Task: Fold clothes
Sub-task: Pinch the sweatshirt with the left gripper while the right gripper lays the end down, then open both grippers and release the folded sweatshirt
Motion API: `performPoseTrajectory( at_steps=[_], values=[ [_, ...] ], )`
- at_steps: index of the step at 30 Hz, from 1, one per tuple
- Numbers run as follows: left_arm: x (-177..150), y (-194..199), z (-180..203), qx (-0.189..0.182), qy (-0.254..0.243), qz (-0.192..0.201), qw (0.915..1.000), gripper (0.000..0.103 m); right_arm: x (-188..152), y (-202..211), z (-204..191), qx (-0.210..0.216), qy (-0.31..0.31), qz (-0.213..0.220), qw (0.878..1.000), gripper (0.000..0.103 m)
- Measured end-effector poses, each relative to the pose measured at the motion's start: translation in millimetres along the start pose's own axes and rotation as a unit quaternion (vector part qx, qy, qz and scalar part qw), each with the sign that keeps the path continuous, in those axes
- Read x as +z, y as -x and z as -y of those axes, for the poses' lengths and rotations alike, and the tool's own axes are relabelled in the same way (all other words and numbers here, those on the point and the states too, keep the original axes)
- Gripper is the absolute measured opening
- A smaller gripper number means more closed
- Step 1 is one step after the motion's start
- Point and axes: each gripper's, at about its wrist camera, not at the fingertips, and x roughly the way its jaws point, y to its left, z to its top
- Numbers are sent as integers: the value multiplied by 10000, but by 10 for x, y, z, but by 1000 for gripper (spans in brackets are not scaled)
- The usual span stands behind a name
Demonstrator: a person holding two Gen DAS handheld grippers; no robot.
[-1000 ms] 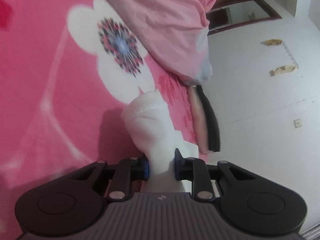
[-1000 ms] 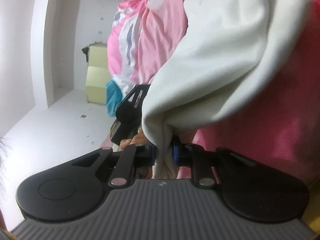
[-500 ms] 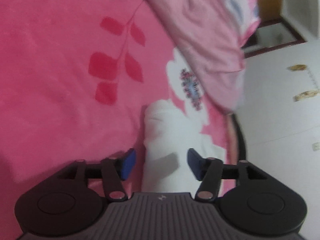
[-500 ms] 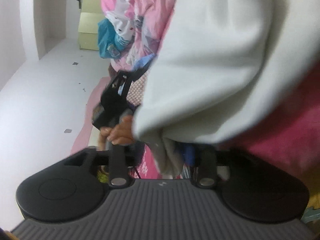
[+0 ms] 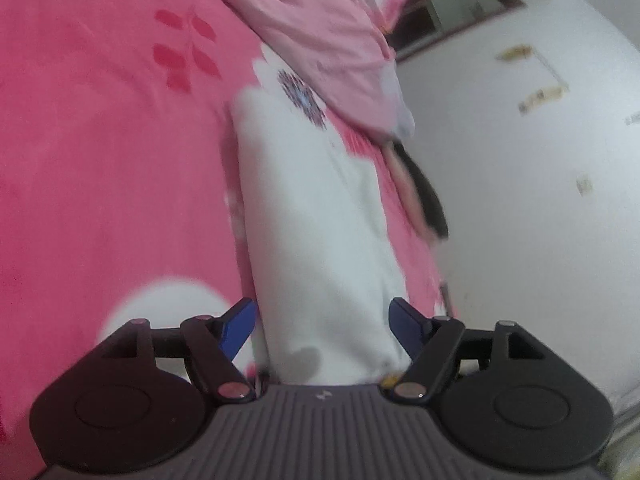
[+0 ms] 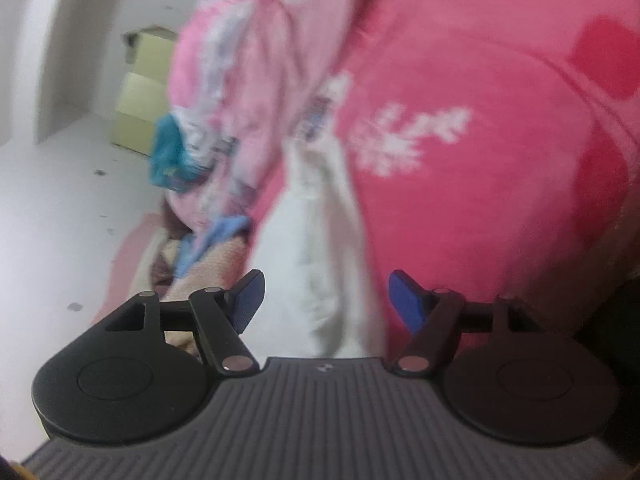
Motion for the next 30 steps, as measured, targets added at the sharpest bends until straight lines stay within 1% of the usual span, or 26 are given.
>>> performPoseTrajectory(
  at_steps=[2,4,8,10,11,12,13,15,17,18,21,23,25,27,28,29,30],
  values=[
    [-146,12,47,25,-192,-86,9998,73,55,-175,108,71,-290,-352,9989,69],
    [-236,23,28,-38,-170,-137,9998,73,58,-357,90,187,-336,-711,9967,69],
    [-331,2,-67,4,40,-155,9999,70,51,-474,100,173,-282,-1002,9944,70],
    [-351,-30,-119,29,147,-164,9998,67,44,-504,88,190,-261,-1112,9933,68],
    [-356,-52,-142,62,180,-186,9996,64,48,-533,53,162,-145,-1164,9930,57],
    [-361,-67,-157,106,181,-194,9996,62,37,-533,7,79,38,-1200,9927,30],
    [-358,-71,-160,112,177,-185,9996,62,34,-530,-35,35,174,-1207,9925,23],
    [-354,-59,-155,112,157,-168,9997,61,27,-513,-127,-29,462,-1200,9917,19],
    [-360,-30,-128,133,75,-147,9998,61,33,-388,-283,128,917,-994,9907,18],
    [-367,-14,-111,155,10,-139,9998,61,48,-337,-349,114,1084,-906,9899,18],
    [-409,13,-63,222,-237,-218,9992,62,82,-332,-273,-159,1209,-886,9886,18],
    [-441,23,-32,273,-425,-295,9983,62,96,-432,-109,-466,1143,-969,9876,17],
    [-458,12,2,342,-555,-353,9973,62,136,-418,-7,-289,846,-948,9915,17],
    [-474,4,39,351,-668,-368,9965,62,133,-361,-166,-145,1187,-781,9897,17],
    [-481,-1,56,354,-718,-374,9961,62,124,-358,-208,-139,1324,-755,9882,17],
    [-484,-13,54,332,-697,-370,9963,62,117,-365,-228,-155,1433,-745,9868,17],
    [-486,-41,44,284,-631,-361,9970,62,119,-417,-153,-266,1414,-810,9863,17]
  ],
)
